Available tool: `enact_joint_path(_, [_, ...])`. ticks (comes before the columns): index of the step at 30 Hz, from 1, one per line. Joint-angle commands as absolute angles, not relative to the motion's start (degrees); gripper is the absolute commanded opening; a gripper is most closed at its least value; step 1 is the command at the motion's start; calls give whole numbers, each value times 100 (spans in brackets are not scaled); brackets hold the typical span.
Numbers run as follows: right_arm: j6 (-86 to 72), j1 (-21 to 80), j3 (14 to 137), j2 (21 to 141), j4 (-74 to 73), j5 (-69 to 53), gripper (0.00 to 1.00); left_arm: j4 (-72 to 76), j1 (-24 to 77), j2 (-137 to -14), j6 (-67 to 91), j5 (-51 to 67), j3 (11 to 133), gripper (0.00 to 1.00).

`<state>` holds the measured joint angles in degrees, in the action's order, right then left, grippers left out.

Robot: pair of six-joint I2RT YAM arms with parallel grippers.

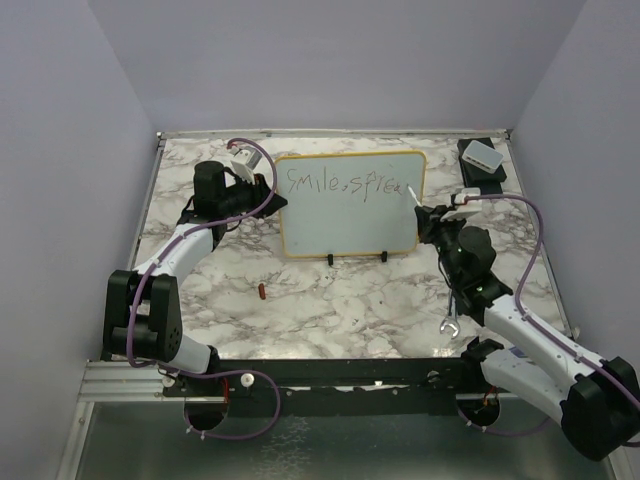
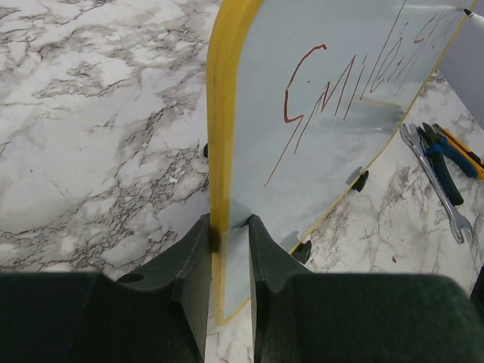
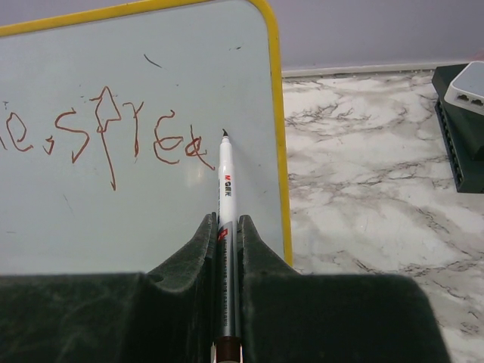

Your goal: Write a sentence on the whiteboard

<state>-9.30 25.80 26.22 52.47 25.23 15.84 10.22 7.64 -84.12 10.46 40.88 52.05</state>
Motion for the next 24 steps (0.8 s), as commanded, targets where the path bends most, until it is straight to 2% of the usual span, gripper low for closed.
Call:
enact_joint_path(1, [-950, 2550, 2824, 5400, 2514, 1789, 1, 846, 861, -8371, 1070, 3929, 5155, 13])
enact_joint_path(9, [-818, 2555, 2852, 5519, 2622, 1420, 1, 844, 862, -8380, 1063, 3920, 5151, 13])
enact_joint_path(24, [-903, 2558, 2767, 5487, 2280, 1473, 1, 844, 863, -8358, 1069, 3907, 5142, 13])
